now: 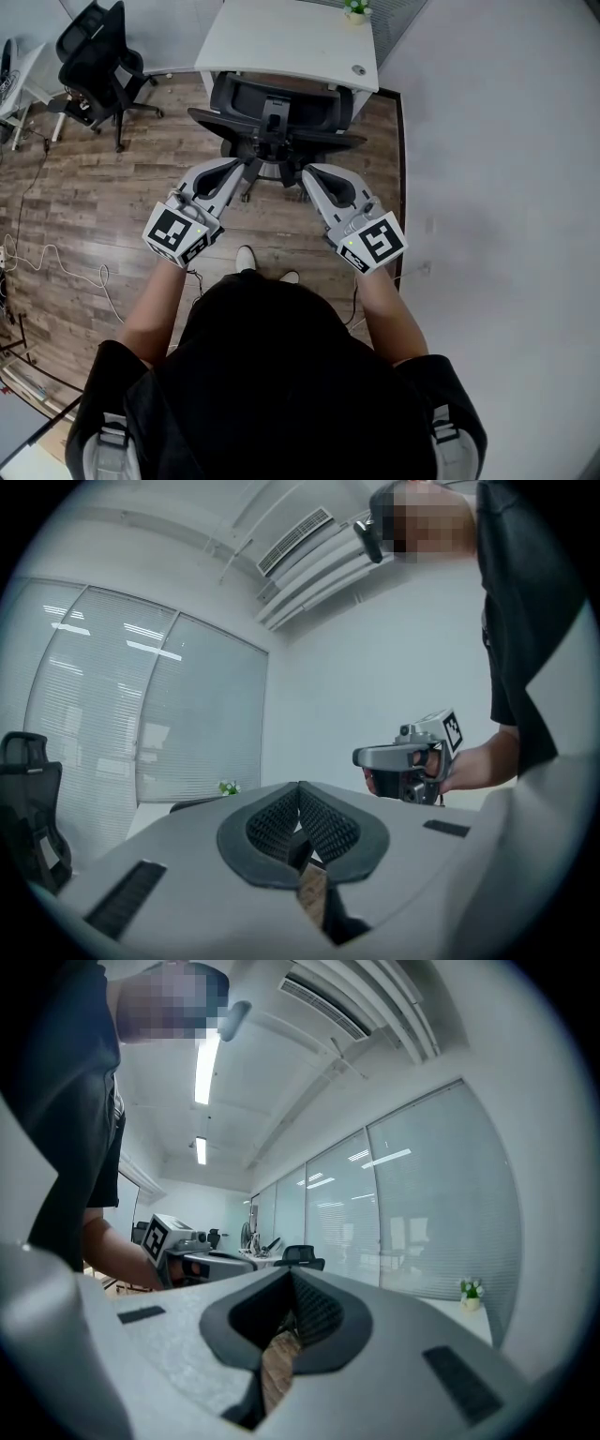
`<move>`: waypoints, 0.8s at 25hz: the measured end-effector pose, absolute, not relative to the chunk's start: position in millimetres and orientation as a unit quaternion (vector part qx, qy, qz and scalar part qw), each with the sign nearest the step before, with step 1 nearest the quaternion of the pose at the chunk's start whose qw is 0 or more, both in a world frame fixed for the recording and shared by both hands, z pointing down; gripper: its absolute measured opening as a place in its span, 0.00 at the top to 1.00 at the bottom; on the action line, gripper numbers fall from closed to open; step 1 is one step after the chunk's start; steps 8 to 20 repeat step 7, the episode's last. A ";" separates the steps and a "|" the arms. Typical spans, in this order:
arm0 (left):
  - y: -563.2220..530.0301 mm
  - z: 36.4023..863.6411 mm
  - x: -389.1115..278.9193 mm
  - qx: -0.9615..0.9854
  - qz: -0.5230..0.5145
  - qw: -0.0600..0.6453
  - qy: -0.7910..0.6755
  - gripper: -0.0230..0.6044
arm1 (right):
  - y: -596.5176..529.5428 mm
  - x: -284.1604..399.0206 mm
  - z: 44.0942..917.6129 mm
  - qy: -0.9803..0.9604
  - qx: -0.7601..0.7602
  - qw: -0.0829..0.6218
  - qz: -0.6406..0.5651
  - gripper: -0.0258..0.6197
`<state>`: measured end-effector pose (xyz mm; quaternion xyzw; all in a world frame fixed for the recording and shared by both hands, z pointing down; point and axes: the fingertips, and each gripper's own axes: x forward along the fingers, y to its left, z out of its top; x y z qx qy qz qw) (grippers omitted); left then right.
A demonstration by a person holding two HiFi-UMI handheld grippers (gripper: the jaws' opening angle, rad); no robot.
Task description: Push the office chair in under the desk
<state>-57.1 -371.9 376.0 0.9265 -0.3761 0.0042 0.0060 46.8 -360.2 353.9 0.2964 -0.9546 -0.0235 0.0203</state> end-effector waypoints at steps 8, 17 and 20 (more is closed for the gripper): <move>-376.3 368.6 -56.7 0.925 0.007 0.003 -0.380 0.97 | -363.3 48.0 346.0 -0.955 0.295 0.021 -0.033 0.96; -376.3 368.6 -56.7 0.925 0.007 0.003 -0.380 0.97 | -363.3 48.0 346.0 -0.955 0.295 0.021 -0.033 0.96; -376.3 368.6 -56.7 0.925 0.007 0.003 -0.380 0.97 | -363.3 48.0 346.0 -0.955 0.295 0.021 -0.033 0.96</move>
